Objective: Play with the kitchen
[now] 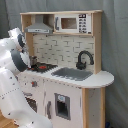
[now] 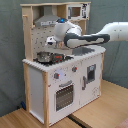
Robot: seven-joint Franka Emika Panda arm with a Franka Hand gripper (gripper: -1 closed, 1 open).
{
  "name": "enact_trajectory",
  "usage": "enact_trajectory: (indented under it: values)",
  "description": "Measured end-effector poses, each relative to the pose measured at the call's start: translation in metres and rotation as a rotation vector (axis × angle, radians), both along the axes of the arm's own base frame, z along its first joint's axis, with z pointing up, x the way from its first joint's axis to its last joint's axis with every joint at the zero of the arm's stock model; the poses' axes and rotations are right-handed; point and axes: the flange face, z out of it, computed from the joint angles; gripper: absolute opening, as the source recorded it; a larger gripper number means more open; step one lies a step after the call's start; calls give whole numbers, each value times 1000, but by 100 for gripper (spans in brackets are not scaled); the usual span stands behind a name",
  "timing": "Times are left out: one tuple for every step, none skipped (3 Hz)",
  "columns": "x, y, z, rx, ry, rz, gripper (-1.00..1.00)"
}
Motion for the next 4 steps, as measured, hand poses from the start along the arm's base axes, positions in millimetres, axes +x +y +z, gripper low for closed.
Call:
enact_trajectory:
  values:
    - [5, -1, -2, -3, 41, 3, 100]
    - [4, -2, -6, -21, 72, -5, 100]
    - [4, -2, -6, -21, 73, -5, -100]
    - [2, -8, 1, -34, 97, -24, -100]
